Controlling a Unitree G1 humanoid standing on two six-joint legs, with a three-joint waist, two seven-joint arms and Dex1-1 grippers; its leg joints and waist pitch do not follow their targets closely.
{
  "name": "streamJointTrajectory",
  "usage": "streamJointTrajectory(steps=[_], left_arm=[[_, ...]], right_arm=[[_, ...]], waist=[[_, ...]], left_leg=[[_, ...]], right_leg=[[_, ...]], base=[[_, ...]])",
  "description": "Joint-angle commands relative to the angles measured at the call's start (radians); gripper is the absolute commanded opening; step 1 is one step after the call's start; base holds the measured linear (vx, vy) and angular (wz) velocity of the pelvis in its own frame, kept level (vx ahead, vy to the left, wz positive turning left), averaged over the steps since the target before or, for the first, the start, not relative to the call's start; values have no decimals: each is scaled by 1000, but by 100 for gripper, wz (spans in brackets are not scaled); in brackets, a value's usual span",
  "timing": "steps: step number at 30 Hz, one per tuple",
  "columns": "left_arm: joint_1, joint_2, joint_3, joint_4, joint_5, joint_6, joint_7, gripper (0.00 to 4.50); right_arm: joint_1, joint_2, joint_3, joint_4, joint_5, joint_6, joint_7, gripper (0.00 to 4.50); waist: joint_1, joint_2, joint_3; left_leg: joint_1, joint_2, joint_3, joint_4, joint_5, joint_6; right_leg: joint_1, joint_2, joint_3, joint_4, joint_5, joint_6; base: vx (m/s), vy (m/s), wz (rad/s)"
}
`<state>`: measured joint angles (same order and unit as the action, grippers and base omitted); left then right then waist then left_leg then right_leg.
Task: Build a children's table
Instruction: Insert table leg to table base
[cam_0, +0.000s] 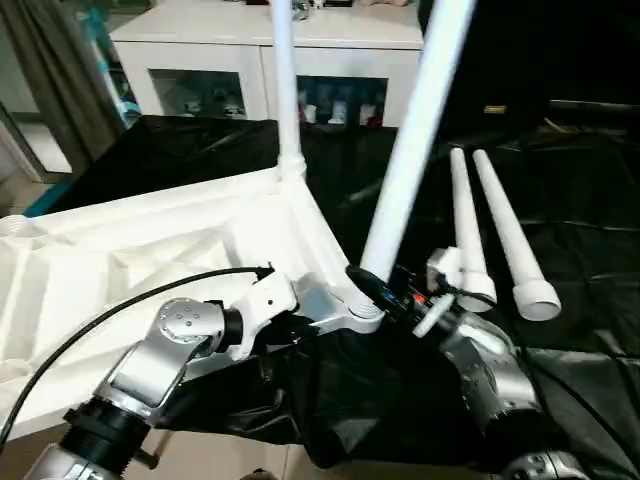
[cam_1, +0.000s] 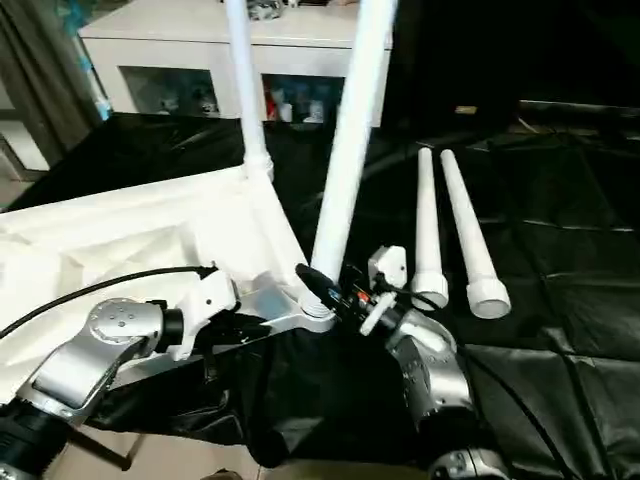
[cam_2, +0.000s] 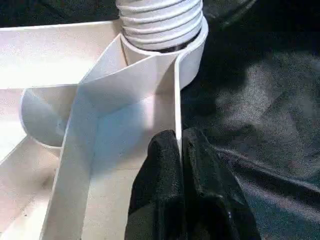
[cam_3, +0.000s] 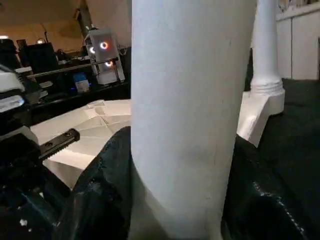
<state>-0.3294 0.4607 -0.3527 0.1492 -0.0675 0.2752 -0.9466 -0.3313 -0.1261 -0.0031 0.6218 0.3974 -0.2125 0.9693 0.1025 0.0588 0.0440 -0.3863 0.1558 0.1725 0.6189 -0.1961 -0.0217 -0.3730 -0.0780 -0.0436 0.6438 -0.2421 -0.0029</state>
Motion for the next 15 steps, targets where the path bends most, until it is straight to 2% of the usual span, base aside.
streamJointTrajectory(steps=[1,5,7,9,12,15], left_arm=[[-22,16,22,0,6,-22,-1,0],[-24,14,23,7,9,-28,1,0],[-24,15,23,10,9,-32,1,0],[-24,16,23,11,9,-33,1,0],[-26,12,23,17,11,-38,1,0],[-26,11,23,19,12,-41,0,0]], right_arm=[[55,-59,-40,51,-46,9,-27,191],[82,-88,-43,15,-44,4,-14,191],[89,-100,-46,3,-44,3,-13,191],[91,-104,-46,-1,-43,6,-12,191],[71,-128,-19,-34,-67,39,-23,191],[54,-137,-4,-51,-76,65,-27,191]], waist=[[-2,8,-52],[-2,8,-48],[-2,3,-48],[-2,5,-48],[-2,2,-46],[-2,4,-45]], left_leg=[[18,75,-34,-100,-281,12],[20,77,-36,-105,-324,3],[19,78,-35,-105,-316,5],[18,77,-36,-106,-312,9],[18,78,-35,-107,-319,8],[18,78,-36,-108,-319,4]], right_leg=[[28,-79,44,-81,-46,-264],[23,-80,47,-89,-128,-249],[24,-81,48,-91,-131,-243],[22,-80,47,-91,-129,-242],[20,-81,49,-95,-169,-234],[18,-80,49,-96,-178,-227]], base=[[0,0,0],[0,0,0],[0,0,0],[0,0,0],[0,0,0],[0,0,0]])
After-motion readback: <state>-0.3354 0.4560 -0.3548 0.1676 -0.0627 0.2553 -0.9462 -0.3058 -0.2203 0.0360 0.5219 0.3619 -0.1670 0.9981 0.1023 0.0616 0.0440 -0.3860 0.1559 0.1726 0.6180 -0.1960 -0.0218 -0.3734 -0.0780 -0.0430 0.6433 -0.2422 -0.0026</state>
